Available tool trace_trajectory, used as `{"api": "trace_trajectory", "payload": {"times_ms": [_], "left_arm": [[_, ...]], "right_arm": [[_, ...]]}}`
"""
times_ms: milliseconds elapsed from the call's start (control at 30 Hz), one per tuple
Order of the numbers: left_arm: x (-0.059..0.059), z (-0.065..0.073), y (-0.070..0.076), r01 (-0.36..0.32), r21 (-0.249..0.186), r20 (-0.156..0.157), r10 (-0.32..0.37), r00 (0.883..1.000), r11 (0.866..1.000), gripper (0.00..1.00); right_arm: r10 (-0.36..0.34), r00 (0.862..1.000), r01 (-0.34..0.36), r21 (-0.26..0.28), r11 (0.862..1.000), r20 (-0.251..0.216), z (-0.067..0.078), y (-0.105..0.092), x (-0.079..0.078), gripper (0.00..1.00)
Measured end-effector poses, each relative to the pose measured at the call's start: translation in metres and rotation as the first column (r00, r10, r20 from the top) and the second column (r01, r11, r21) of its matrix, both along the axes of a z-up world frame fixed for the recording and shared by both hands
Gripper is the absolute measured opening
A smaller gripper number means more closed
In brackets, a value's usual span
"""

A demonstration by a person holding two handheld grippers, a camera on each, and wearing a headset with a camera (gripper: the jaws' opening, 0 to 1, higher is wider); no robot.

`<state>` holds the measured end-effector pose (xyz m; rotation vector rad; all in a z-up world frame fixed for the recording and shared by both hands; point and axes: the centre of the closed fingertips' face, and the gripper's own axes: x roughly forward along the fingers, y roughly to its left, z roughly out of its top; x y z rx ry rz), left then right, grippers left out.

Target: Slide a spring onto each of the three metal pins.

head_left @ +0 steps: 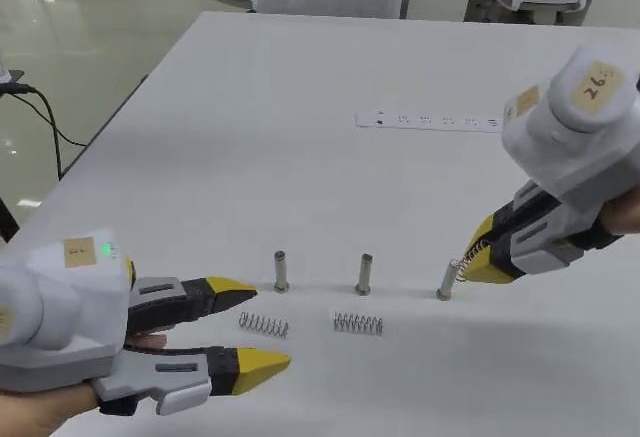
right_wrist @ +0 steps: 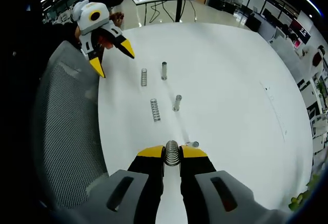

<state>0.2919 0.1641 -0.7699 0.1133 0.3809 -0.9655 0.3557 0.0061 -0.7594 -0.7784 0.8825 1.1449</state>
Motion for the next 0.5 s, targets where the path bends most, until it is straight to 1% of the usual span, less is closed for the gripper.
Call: {"api": "trace_trajectory", "payload": {"times_ms": [233,333,400,500], "left_arm": [[-0.003,-0.001,-0.004,-0.014,0.0,0.001,0.014,1.0,1.0,0.45],[-0.005,-0.001,-0.007,-0.017,-0.001,0.001,0.017,1.0,1.0,0.47],[-0.005,-0.001,-0.007,-0.019,0.001,0.0,0.019,1.0,1.0,0.49],[-0.005,-0.002,-0.006,-0.02,0.004,0.0,0.02,1.0,1.0,0.49]], "right_arm": [[-0.006,1.0,0.005,-0.027,1.0,-0.002,-0.006,-0.003,0.015,0.08],[-0.005,1.0,0.006,-0.064,0.998,0.012,-0.011,-0.008,0.024,0.08],[-0.009,1.0,0.01,-0.081,0.997,0.011,-0.014,-0.011,0.03,0.08],[-0.001,1.0,0.002,-0.096,0.995,0.004,-0.018,-0.011,0.033,0.08]]}}
